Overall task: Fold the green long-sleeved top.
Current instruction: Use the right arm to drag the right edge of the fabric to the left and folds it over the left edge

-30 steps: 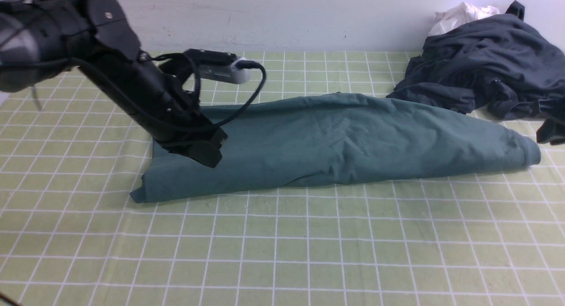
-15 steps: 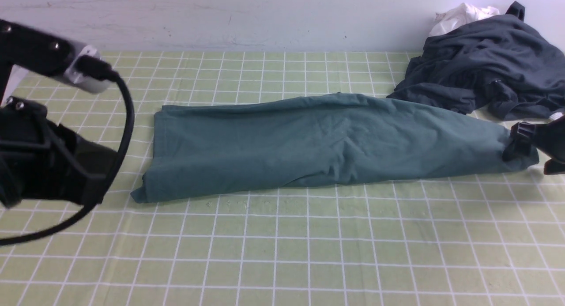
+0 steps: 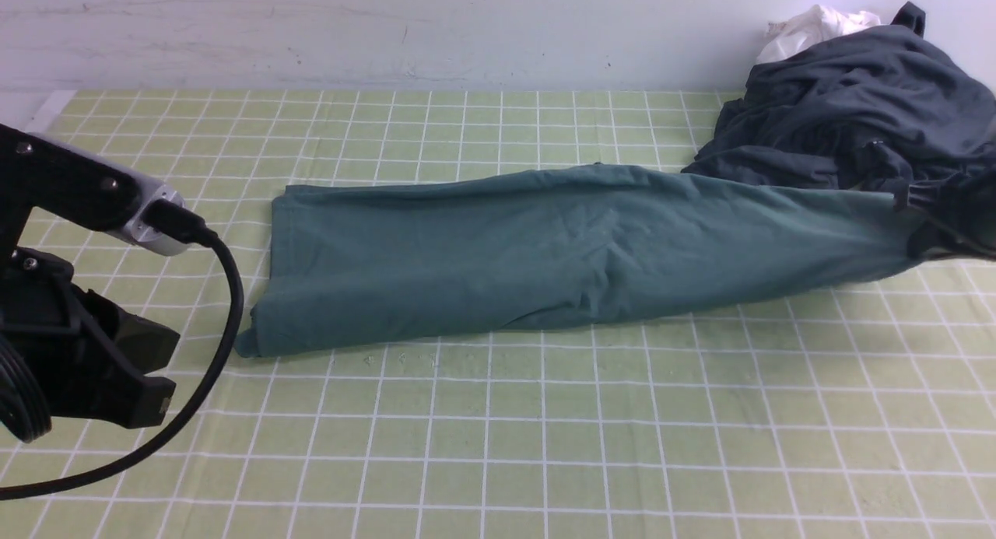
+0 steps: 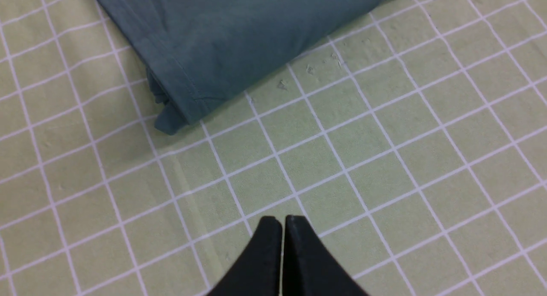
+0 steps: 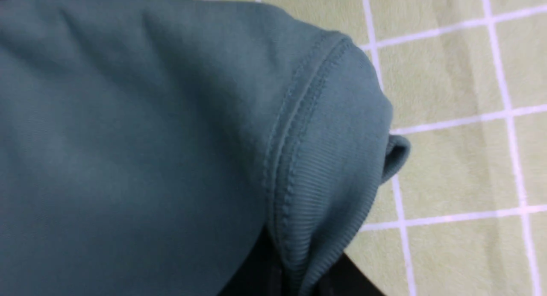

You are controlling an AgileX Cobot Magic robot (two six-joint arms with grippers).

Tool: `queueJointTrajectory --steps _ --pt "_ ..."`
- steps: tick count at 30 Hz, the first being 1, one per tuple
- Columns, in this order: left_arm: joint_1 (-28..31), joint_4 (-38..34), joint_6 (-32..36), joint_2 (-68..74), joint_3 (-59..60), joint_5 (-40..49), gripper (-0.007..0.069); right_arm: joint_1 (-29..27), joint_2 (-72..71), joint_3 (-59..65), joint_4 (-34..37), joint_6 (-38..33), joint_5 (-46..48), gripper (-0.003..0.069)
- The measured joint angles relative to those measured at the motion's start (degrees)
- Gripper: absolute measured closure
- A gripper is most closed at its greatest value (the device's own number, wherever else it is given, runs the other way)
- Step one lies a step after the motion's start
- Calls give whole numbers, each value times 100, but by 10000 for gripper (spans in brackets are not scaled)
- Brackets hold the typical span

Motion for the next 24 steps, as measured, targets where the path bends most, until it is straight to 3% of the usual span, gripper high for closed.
queueJointTrajectory --steps 8,14,17,19,21,24 --pt "0 -162 0 39 0 -126 629 -97 -1154 15 -1508 498 469 636" --pt "0 -272 0 39 0 -153 629 119 -1906 32 -1935 678 -788 636" --pt "0 -277 0 39 0 -165 629 554 -2045 32 -1985 650 -1282 636" --pt "0 -279 0 39 0 -178 629 1281 -2039 32 -1985 480 -1650 636" --pt "0 -279 0 39 0 -183 629 1607 -1973 32 -1985 389 -1776 636" --pt "0 -286 0 39 0 -190 629 2733 -1620 32 -1985 212 -2106 636"
